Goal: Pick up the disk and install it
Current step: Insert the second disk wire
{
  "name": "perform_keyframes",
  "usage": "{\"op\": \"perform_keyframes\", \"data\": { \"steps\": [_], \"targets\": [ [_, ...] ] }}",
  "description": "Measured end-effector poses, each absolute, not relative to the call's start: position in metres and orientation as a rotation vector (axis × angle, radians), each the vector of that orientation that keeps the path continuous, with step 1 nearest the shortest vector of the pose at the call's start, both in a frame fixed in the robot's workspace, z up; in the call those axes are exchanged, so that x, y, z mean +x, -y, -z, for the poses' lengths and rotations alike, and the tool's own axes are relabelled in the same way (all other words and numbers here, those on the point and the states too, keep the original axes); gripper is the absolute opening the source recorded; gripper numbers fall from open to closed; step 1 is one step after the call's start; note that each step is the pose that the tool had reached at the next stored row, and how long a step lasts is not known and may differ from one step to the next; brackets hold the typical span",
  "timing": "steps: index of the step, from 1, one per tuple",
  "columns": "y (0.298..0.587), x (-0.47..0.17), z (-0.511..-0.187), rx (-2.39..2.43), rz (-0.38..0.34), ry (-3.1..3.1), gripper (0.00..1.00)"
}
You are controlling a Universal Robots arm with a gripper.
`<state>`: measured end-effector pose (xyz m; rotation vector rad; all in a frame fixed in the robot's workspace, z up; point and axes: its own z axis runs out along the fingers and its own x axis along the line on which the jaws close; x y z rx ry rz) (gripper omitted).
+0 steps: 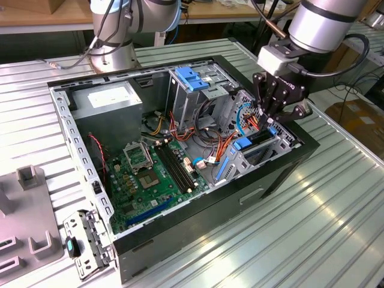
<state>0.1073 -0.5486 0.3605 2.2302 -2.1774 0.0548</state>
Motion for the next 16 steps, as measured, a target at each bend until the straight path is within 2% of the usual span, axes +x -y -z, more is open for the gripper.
{"op": "perform_keyframes", "data": {
  "steps": [16],
  "targets": [
    [0.549, 0.106, -0.395, 2.235, -0.045, 2.182, 0.11]
  ]
}}
